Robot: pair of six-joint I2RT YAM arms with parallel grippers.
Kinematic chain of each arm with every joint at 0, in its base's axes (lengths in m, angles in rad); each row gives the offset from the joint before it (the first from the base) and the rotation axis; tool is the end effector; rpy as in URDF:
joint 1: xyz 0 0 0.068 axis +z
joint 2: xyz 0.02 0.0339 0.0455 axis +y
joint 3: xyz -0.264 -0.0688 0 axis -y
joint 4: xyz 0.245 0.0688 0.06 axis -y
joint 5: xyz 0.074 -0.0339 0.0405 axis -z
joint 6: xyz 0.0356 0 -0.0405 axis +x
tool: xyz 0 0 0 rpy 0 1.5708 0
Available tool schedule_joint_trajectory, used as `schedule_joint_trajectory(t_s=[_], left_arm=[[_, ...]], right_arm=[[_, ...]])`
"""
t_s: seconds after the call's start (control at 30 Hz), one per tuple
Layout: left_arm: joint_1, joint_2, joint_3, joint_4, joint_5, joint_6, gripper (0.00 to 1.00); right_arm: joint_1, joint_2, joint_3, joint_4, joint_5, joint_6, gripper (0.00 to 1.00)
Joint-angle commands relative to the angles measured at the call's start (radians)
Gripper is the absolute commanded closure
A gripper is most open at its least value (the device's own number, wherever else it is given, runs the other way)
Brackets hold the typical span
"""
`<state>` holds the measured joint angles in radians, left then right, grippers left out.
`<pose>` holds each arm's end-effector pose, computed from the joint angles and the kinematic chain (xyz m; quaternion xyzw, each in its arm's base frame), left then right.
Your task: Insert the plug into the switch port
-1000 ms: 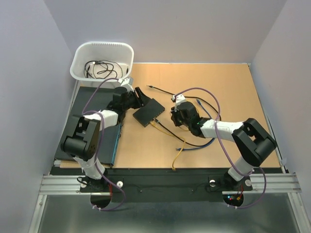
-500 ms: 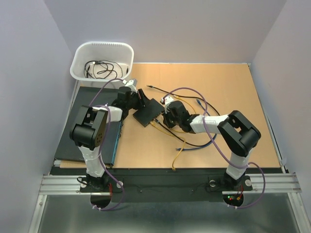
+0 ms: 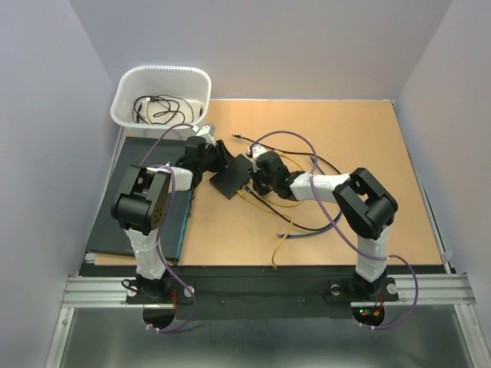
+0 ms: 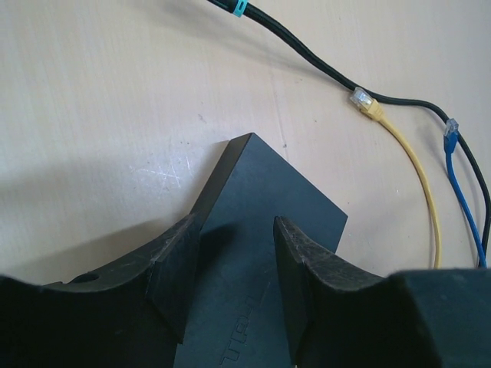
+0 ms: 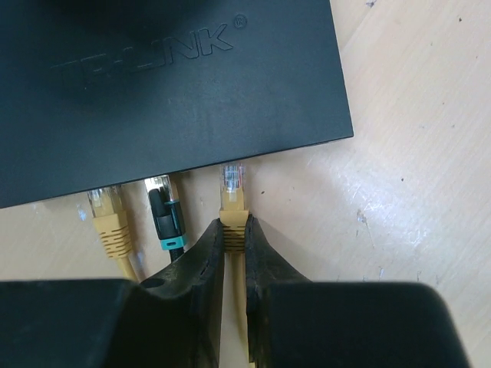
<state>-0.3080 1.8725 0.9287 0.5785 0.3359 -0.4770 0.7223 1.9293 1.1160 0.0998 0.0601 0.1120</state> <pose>0.3693 -0.1298 0.1639 0.0259 0.8173 -0.3410 0.4638 0.3071 0.2677 0.1522 -0.2612 0.8709 0.1433 0.3909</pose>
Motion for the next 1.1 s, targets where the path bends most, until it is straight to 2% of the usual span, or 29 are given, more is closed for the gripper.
schedule_joint_trajectory(t_s=[0.0,0.83,1.07], left_arm=[[-0.003,0.031,0.021,-0.037,0.011,0.025,0.46],[-0.003,0.045,0.019,-0.045,0.026,0.02,0.48],[-0.003,0.051,0.024,-0.02,0.123,0.057,0.53]], right_arm=[[0.011,0.042,0.047,-0.046,0.027,0.014,1.0],[0.069,0.102,0.202,-0.095,0.043,0.023,0.99],[0.066,0.088,0.186,-0.095,0.063,-0.101,0.99]])
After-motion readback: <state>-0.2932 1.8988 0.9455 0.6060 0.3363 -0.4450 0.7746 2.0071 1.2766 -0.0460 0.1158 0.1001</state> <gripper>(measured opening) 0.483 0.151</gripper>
